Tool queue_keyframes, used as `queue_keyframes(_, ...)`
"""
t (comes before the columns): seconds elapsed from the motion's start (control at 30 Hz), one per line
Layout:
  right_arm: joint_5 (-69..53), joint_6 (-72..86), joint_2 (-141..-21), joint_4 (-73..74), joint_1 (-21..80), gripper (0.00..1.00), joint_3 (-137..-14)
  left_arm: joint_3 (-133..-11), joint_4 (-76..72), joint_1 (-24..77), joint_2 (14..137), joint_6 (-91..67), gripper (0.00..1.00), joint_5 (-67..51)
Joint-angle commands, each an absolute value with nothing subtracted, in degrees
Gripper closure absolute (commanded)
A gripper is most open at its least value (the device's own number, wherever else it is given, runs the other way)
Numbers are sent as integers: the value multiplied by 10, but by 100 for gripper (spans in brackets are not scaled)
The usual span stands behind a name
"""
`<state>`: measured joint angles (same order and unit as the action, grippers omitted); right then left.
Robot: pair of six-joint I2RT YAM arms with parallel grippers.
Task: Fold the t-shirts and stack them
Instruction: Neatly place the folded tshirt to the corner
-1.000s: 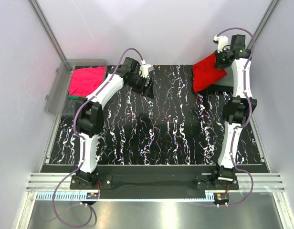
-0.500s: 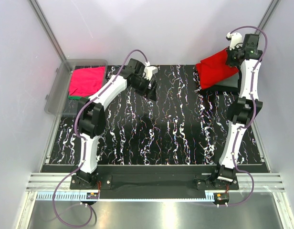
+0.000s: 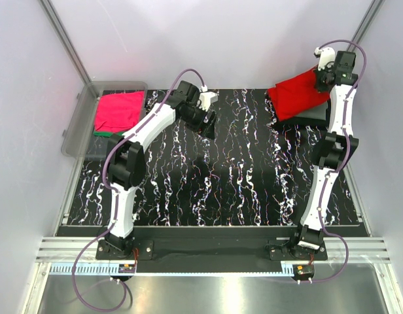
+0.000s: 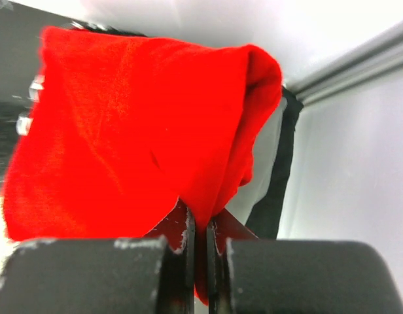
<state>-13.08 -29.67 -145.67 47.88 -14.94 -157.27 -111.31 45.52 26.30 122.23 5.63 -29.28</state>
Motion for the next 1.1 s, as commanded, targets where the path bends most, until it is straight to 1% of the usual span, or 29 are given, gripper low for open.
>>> queue_keyframes(0.0,-93,-293,-1475,431,-161,100,-1591,-1122,452,268,1208,69,16,-280)
queue_keyframes(0.53,8,-291,-1523,392,-170,100,-1584,-1121,454,279,1215,76,16,-269)
queue_keyframes(1.07,50,-287,-1527,391,-170,100,-1557,-1131,454,291,1223,76,16,-264)
